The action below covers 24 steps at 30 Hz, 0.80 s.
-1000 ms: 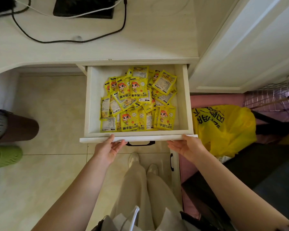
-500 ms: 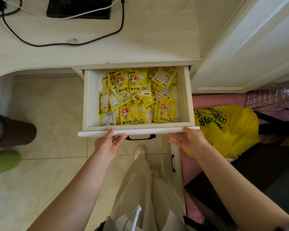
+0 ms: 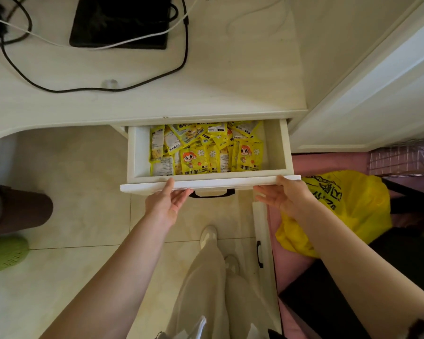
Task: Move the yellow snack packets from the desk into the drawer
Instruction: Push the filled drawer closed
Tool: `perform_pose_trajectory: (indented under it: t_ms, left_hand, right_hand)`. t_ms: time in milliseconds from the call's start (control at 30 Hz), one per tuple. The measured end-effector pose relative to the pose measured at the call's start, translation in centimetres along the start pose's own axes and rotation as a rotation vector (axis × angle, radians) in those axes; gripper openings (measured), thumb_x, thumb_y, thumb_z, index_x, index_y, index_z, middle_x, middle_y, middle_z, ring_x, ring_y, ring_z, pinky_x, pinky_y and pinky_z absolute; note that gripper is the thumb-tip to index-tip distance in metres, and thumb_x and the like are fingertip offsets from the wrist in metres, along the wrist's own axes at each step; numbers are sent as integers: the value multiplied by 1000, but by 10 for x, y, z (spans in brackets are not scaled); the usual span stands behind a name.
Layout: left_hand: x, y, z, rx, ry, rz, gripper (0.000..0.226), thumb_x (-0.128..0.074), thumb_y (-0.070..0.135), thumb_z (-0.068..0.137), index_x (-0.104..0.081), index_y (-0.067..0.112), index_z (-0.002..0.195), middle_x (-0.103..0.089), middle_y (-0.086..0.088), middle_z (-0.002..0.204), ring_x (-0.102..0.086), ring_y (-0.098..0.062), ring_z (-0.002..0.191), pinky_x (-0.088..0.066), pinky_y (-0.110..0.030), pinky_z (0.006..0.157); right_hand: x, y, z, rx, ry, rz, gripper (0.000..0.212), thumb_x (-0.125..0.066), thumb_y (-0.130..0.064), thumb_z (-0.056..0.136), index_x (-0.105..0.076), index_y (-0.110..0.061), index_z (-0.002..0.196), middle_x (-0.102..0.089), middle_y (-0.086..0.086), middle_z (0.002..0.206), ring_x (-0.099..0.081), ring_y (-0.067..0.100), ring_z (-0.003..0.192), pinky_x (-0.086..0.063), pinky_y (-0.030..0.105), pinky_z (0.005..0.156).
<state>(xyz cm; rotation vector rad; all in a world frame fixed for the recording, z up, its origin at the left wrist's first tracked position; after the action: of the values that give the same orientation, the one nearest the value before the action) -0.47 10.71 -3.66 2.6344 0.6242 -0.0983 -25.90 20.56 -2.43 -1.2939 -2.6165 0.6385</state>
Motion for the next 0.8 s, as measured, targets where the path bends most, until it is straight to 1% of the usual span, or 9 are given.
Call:
perform_pose_trajectory:
  t_ms: [67, 167, 267, 400, 500, 567, 667, 733, 800]
  left_hand:
    - [-6, 6, 7, -4, -17, -9, 31, -63, 9, 89, -53, -6, 114, -62, -34, 104, -66, -47, 94, -59, -34, 52]
    - [-16, 19, 16, 7, -51, 0, 34, -62, 7, 89, -51, -8, 117, -61, -36, 109, -66, -47, 93, -58, -33, 52]
    - [-29, 34, 24, 19, -105, 31, 25, -60, 1, 89, -52, -9, 110, -60, -35, 113, -66, -45, 93, -60, -35, 56]
    - [-45, 53, 34, 13, -158, 65, 24, -55, -8, 90, -52, -12, 113, -62, -34, 111, -68, -40, 92, -61, -38, 64]
    - [-60, 68, 42, 3, -175, 89, 16, -54, -9, 90, -53, -10, 106, -62, -33, 110, -68, -38, 93, -61, -40, 69]
    - [-69, 76, 45, -7, -179, 95, 10, -51, -11, 90, -52, -9, 99, -60, -32, 107, -67, -38, 89, -60, -41, 69]
    - [-80, 83, 52, -23, -171, 92, 7, -49, -13, 90, -51, -8, 94, -59, -33, 106, -70, -36, 76, -59, -42, 69]
    - [-84, 86, 60, -36, -183, 85, 10, -47, -15, 91, -51, -9, 98, -57, -34, 112, -72, -34, 66, -60, -41, 69]
    - [-87, 90, 66, -40, -187, 78, 23, -46, -15, 90, -50, -13, 113, -55, -36, 122, -72, -35, 67, -61, -40, 69]
  right_hand:
    - [-7, -9, 5, 13, 0, 1, 20, -39, -11, 102, -39, 0, 118, -66, 25, 85, -72, 30, 61, -55, 57, 76]
    - [-17, -23, 13, 11, 3, 10, 26, -39, -11, 102, -36, -2, 126, -65, 26, 88, -71, 33, 68, -55, 55, 78]
    - [-27, -37, 22, 14, 7, 27, 31, -41, -13, 102, -34, -3, 130, -66, 26, 91, -73, 32, 67, -55, 54, 79]
    - [-43, -57, 32, 41, -19, 78, 25, -41, -13, 102, -35, -6, 124, -65, 26, 96, -73, 29, 65, -56, 50, 80]
    - [-51, -70, 40, 60, -37, 96, 21, -42, -9, 101, -37, -8, 121, -64, 25, 102, -73, 30, 78, -56, 49, 86]
    - [-55, -77, 44, 70, -35, 61, 24, -39, -7, 101, -40, -4, 125, -65, 24, 109, -71, 30, 85, -57, 47, 86]
    - [-61, -85, 50, 91, 4, 43, 26, -33, -4, 102, -39, 0, 127, -61, 25, 120, -69, 31, 84, -56, 45, 83]
    - [-64, -93, 54, 92, 28, 28, 30, -31, -1, 102, -37, 1, 131, -60, 26, 122, -67, 32, 85, -55, 45, 85]
    - [-66, -100, 57, 84, 33, -1, 33, -32, 0, 101, -37, 5, 133, -61, 26, 122, -68, 32, 86, -56, 44, 81]
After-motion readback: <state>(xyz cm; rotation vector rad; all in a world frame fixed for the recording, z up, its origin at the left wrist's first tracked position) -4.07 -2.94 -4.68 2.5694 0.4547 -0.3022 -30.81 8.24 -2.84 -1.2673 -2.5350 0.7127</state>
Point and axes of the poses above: each hand's wrist, its own z-axis towards the middle knuckle, its own x-axis out of the back of the hand, y = z × x, the point moved 1 cm from there along z, towards the middle knuckle
